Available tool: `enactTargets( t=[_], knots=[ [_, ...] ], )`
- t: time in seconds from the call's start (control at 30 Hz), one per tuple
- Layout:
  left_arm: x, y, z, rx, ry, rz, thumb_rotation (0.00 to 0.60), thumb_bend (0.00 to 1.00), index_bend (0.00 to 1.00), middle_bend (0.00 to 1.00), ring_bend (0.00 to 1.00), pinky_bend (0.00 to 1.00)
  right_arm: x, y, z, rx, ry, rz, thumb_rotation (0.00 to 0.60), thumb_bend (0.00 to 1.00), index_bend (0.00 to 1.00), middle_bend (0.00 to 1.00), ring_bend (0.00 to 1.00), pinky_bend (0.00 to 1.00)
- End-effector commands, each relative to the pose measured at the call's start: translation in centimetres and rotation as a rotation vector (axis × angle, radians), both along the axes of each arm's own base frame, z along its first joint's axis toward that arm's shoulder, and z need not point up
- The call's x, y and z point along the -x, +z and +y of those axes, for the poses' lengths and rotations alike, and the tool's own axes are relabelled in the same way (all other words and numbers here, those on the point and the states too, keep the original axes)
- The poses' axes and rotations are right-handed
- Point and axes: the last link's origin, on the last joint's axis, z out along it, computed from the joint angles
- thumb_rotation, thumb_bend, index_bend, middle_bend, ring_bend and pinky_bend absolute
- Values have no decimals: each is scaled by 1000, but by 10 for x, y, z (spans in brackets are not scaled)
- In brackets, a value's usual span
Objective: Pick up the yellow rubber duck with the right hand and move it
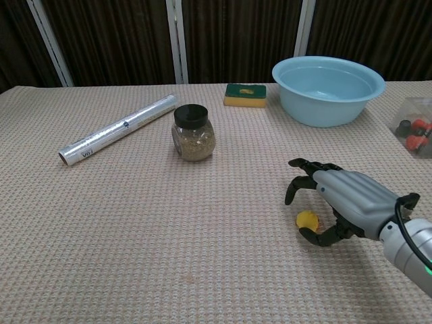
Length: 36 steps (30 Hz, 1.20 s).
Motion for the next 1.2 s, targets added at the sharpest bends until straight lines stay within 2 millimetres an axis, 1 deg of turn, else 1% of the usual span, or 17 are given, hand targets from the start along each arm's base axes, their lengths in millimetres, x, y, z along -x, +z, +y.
enactTargets(
  t=[0.03,0.37,0.6,0.77,0.83,1.0,1.2],
  knots=[
    [0,0,0,0,0,-1,600,0,0,0,0,235,2,0,1,-1,-2,3,600,323,394,0,0,0],
    [0,0,-1,1,1,-3,600,0,0,0,0,235,6,-1,2,-10,-11,10,600,336,396,0,0,0],
    [0,0,0,0,0,-3,600,0,0,0,0,235,6,-1,2,-6,-3,13,600,336,428,0,0,0],
    [0,0,-1,0,-1,-2,600,0,0,0,0,235,6,-1,3,-5,0,15,600,335,428,0,0,0],
    [0,0,0,1,-1,-3,600,0,0,0,0,235,7,-1,2,-2,-1,16,600,335,417,0,0,0],
    [0,0,0,1,-2,-5,600,0,0,0,0,235,10,1,1,0,-6,21,600,335,347,0,0,0],
    [0,0,0,3,-4,-4,600,0,0,0,0,235,16,4,-1,-1,-16,39,600,335,314,0,0,0]
  ],
)
